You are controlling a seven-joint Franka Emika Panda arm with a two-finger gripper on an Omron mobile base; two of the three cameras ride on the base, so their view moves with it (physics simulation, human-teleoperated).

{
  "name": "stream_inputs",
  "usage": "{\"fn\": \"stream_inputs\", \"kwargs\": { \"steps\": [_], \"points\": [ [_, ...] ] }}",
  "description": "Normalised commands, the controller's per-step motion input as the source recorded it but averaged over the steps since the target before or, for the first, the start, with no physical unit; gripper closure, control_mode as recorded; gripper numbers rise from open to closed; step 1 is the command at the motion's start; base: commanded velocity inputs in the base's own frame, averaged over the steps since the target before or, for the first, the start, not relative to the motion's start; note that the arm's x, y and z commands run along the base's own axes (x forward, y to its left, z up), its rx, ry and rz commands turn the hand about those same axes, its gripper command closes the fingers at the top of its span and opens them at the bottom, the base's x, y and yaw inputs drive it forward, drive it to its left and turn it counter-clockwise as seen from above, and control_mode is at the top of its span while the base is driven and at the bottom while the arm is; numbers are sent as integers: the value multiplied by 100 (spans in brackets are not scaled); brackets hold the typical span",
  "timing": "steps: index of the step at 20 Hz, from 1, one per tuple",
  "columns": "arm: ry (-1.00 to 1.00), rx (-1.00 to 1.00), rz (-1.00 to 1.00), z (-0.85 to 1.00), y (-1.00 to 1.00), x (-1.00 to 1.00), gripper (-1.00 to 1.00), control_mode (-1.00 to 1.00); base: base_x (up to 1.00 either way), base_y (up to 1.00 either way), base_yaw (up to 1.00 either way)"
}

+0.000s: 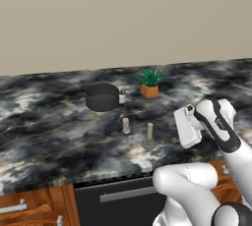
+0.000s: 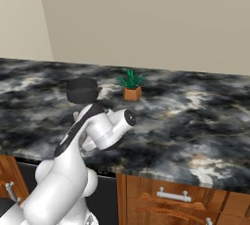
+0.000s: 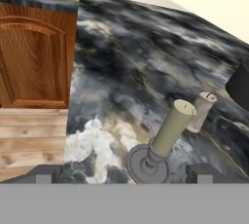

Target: Pick the candle and candle from the dining table and place them in the open cabinet. Close the cabinet after placing the objects.

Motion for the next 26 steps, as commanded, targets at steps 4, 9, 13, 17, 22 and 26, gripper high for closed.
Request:
{"fn": "stream_inputs", "kwargs": {
  "steps": [4, 9, 13, 17, 22, 26],
  "points": [
    [0, 0, 5, -11, 13, 12, -100, -100, 0, 0, 0],
    [0, 0, 4, -9, 9, 11, -100, -100, 0, 0, 0],
    [0, 1, 3, -12, 6, 11, -100, -100, 0, 0, 0],
    [0, 2, 2, -12, 2, 14, -100, -100, 0, 0, 0],
    [0, 2, 1, -9, 0, 26, -100, -100, 0, 0, 0],
    [0, 2, 1, -4, 0, 28, -100, -100, 0, 0, 0]
  ]
}}
